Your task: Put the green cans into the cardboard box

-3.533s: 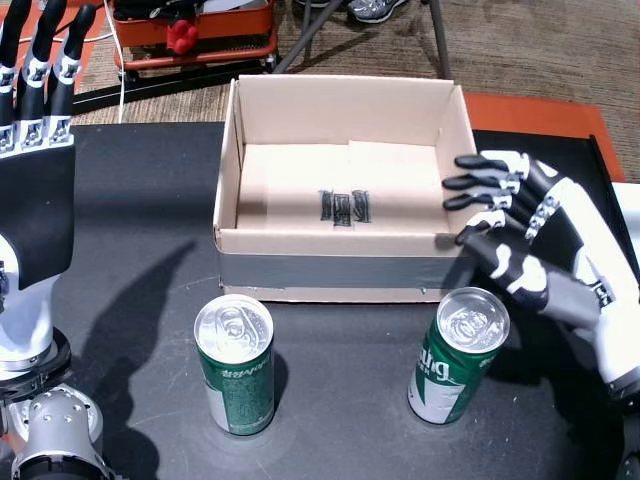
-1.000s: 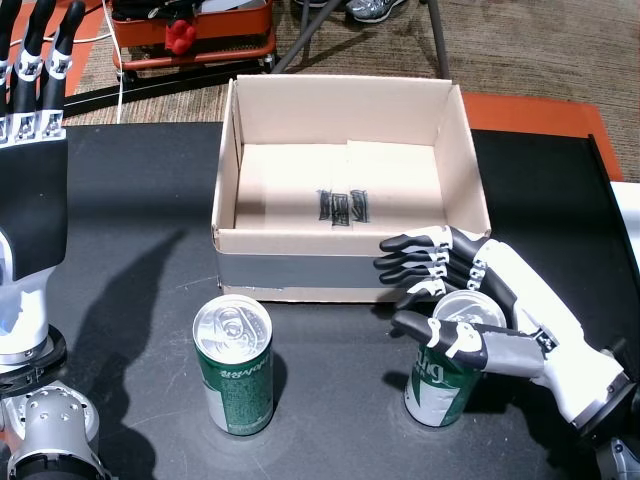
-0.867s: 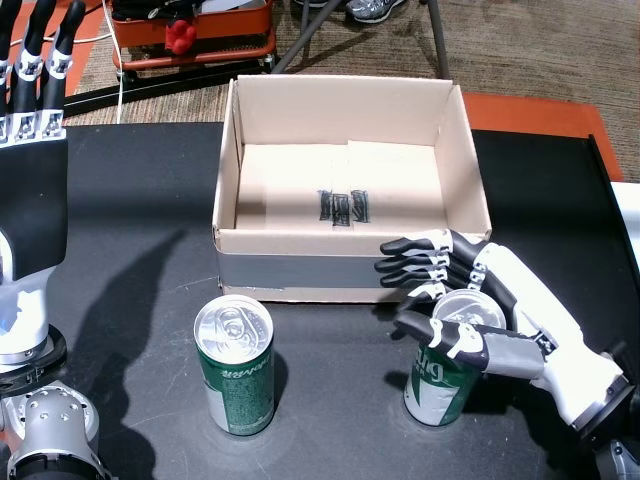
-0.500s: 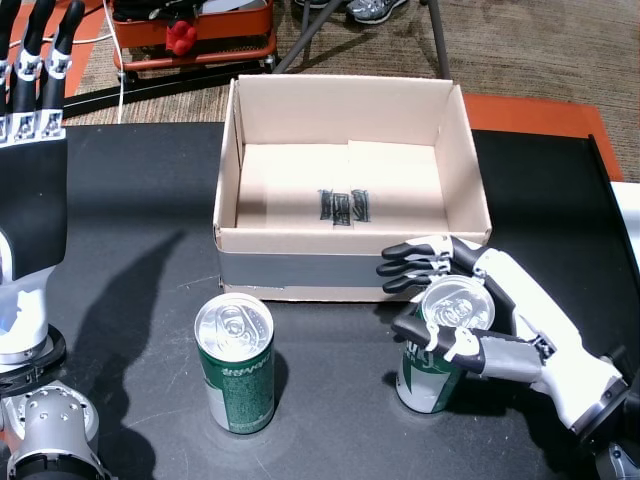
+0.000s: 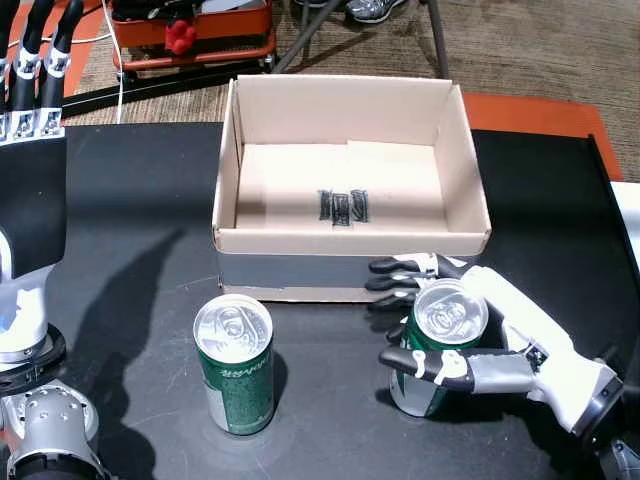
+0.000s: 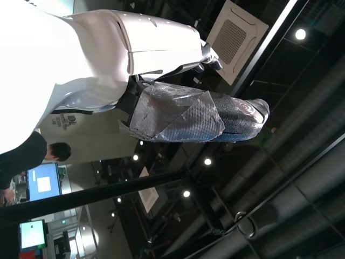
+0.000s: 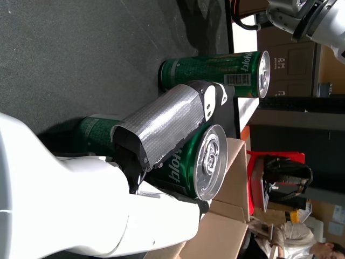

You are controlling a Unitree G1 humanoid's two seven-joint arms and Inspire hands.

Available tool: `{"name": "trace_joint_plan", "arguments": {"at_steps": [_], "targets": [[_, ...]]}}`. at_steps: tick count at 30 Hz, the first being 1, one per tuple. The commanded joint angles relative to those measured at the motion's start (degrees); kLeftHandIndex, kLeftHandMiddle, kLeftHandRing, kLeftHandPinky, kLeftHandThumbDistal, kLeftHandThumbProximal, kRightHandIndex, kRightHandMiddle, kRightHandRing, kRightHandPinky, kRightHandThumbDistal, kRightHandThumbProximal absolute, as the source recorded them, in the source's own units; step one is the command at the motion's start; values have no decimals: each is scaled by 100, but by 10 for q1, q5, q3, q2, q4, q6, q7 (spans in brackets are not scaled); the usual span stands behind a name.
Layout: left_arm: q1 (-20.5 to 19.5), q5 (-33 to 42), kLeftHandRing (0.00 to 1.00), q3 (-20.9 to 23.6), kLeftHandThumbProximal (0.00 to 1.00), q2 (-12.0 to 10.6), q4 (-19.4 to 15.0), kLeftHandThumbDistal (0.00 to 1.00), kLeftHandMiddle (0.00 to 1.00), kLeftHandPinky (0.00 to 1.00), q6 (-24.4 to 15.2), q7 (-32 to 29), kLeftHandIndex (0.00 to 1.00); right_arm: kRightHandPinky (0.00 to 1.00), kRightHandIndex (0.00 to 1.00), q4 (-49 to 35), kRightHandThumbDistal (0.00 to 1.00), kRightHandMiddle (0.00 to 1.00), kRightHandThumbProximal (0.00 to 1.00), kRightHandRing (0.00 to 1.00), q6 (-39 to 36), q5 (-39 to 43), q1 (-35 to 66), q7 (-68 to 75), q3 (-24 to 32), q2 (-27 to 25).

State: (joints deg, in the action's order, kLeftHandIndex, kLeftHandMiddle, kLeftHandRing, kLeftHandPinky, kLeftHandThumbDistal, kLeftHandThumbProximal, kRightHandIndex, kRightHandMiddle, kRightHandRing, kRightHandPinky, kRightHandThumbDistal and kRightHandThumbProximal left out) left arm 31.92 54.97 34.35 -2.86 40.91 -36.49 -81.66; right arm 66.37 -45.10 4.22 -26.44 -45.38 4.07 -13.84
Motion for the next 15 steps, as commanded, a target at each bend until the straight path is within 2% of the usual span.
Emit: {"name": "trace_joint_plan", "arguments": {"at_steps": [1,4,15], "targets": [[-3,-7,100,-2,89,0,-5,57,100,100,2,1,100,73,54,10,100,67,25,71,7,2,-6,0,3,0],[-4,-7,100,-3,90,0,-8,54,100,100,2,-1,100,69,51,18,100,62,23,66,15,2,-9,4,6,4],[-5,-7,100,-4,90,0,-10,56,100,100,2,0,100,51,43,28,100,47,14,50,40,2,-18,25,15,16]]}}
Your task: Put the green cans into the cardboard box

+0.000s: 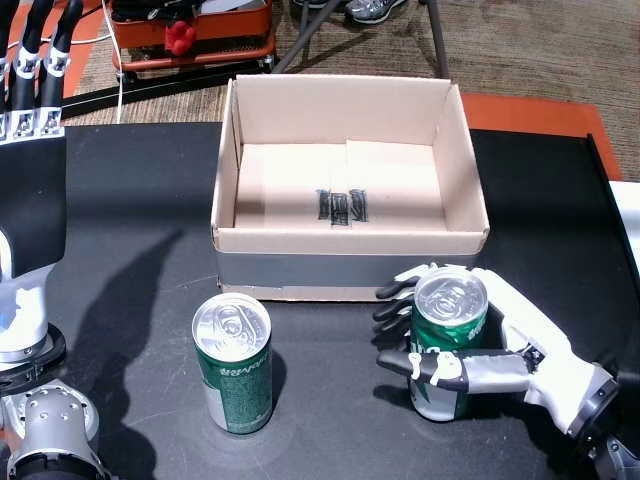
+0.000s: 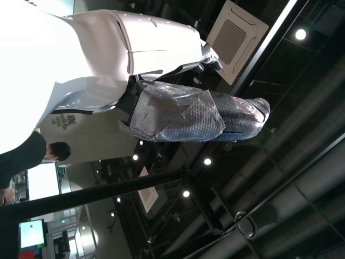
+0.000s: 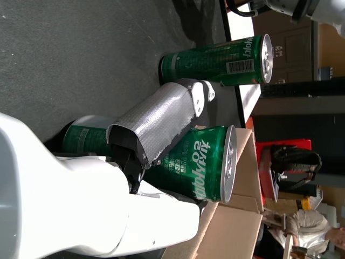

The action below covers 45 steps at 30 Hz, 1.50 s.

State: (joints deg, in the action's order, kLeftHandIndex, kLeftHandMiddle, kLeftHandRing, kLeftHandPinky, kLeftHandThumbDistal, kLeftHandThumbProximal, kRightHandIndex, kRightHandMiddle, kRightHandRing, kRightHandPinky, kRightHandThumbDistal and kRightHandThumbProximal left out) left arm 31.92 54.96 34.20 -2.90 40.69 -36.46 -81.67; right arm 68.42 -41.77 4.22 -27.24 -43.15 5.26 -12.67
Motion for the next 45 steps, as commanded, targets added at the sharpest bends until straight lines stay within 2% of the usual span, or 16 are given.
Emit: {"name": "trace_joint_plan", "arguments": {"at_steps": [1,5,8,17,25,29,31,36,45], "targets": [[-5,-6,100,-2,89,1,-7,55,100,100,4,-1,100,49,44,9,100,46,13,50,12,1,-11,4,3,5],[-6,-8,100,-3,89,-2,-11,55,100,100,1,3,100,49,43,15,100,45,15,48,21,-2,-15,7,2,7],[-8,-6,100,-2,88,-3,-13,54,100,100,4,5,100,48,41,18,100,45,11,48,27,-3,-17,9,2,9],[-7,-4,100,0,90,1,-11,56,100,100,16,8,100,47,40,24,99,44,10,47,35,-5,-20,16,3,12],[-7,-5,100,1,90,1,-13,57,100,100,19,11,100,47,40,30,100,44,13,47,35,-13,-22,27,0,13],[-9,-6,100,0,90,0,-17,57,100,100,20,14,100,47,39,32,100,43,11,47,44,-15,-23,28,2,14],[-10,-5,100,1,91,-1,-17,57,100,100,19,14,100,46,39,33,99,42,11,45,43,-16,-22,31,2,15],[-9,-5,100,1,89,-2,-17,57,100,100,19,16,100,44,38,34,85,40,1,43,39,-17,-21,40,3,18],[-10,-7,100,0,90,-1,-18,57,100,100,19,15,100,41,36,35,86,38,1,40,36,-21,-21,49,3,19]]}}
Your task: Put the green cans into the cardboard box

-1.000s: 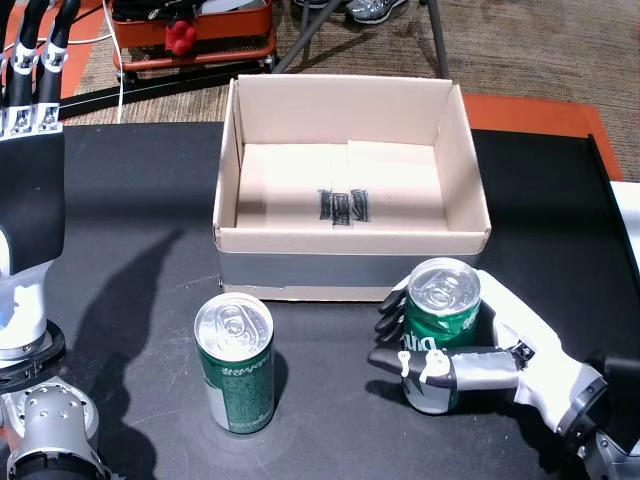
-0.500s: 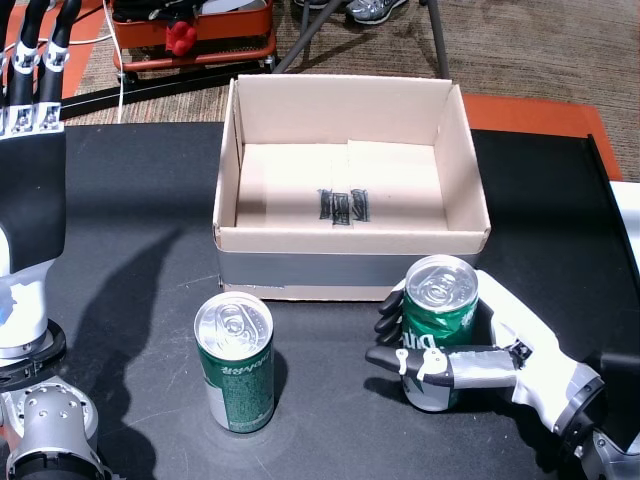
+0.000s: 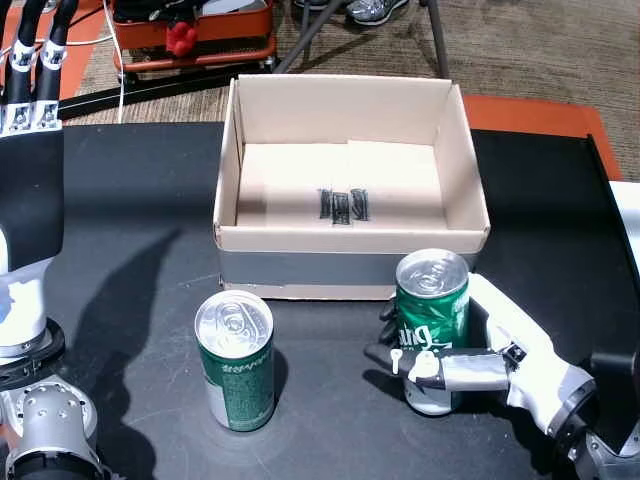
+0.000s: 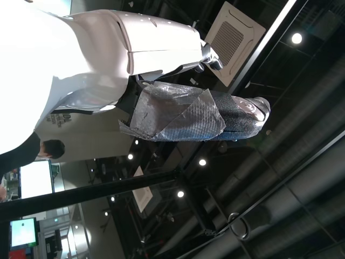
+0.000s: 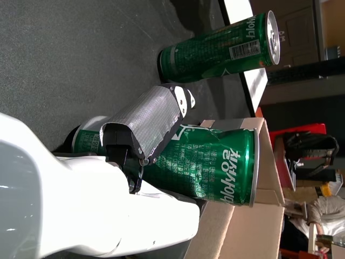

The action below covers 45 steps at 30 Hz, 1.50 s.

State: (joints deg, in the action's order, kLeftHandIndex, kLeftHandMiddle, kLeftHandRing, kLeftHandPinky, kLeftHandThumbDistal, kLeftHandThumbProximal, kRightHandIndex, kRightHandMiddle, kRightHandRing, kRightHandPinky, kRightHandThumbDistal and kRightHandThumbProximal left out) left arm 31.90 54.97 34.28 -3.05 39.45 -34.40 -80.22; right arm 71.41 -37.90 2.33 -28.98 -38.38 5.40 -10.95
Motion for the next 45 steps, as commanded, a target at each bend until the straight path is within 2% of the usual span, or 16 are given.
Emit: {"name": "trace_joint_plan", "arguments": {"at_steps": [1,10,17,21,34,45], "targets": [[-10,-8,100,-1,90,0,-6,57,100,100,-3,1,100,41,36,5,86,37,1,40,-2,-2,-4,1,2,2],[-8,-8,100,0,90,2,-3,57,100,100,-3,-1,100,38,33,5,83,35,0,37,-3,5,-4,-4,10,6],[-9,-7,100,-2,90,2,-6,57,100,100,1,-1,100,25,16,4,71,20,0,26,8,24,-1,6,37,21],[-9,-7,100,-1,89,2,-3,56,100,100,1,-1,100,20,10,4,67,15,0,21,10,26,0,11,43,25],[-6,-7,100,-1,91,1,0,55,100,100,-5,-6,100,17,5,1,68,10,0,17,13,25,-2,11,49,26],[0,-9,100,-1,90,-2,10,54,100,100,-14,-8,100,11,0,-48,71,4,0,9,-73,-15,-2,71,15,17]]}}
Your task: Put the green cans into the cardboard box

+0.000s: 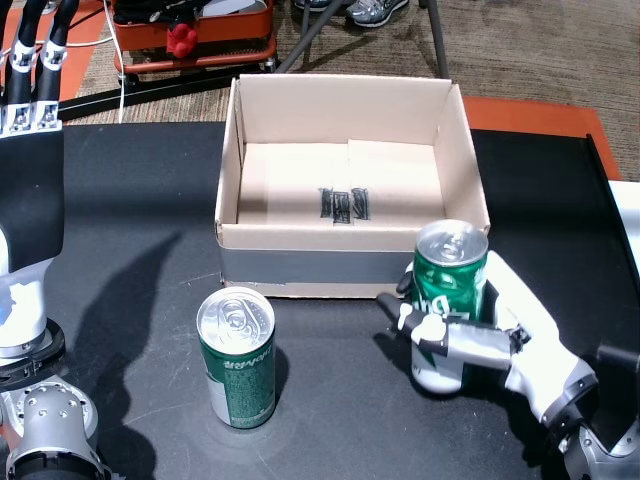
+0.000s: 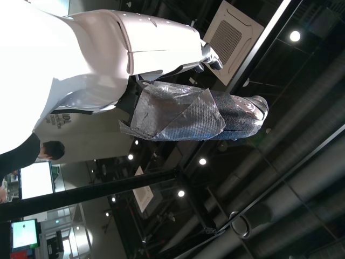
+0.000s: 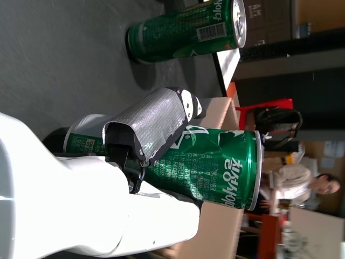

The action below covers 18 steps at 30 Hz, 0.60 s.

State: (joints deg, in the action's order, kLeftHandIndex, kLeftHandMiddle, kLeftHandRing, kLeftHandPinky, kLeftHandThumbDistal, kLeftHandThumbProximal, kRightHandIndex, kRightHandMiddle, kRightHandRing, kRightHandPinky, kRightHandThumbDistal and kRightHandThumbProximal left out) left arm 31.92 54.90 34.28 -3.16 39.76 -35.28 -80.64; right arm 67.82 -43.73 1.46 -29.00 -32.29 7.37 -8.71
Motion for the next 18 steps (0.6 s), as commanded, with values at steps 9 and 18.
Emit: {"name": "trace_joint_plan", "arguments": {"at_steps": [9,18], "targets": [[7,-6,100,1,89,-3,16,54,100,100,-8,-6,100,12,1,-74,61,4,0,9,-71,25,-2,-6,-10,1],[16,-6,100,3,90,-5,29,52,100,100,-14,-11,100,17,6,-154,55,9,0,16,-103,69,-8,-37,-8,-7]]}}
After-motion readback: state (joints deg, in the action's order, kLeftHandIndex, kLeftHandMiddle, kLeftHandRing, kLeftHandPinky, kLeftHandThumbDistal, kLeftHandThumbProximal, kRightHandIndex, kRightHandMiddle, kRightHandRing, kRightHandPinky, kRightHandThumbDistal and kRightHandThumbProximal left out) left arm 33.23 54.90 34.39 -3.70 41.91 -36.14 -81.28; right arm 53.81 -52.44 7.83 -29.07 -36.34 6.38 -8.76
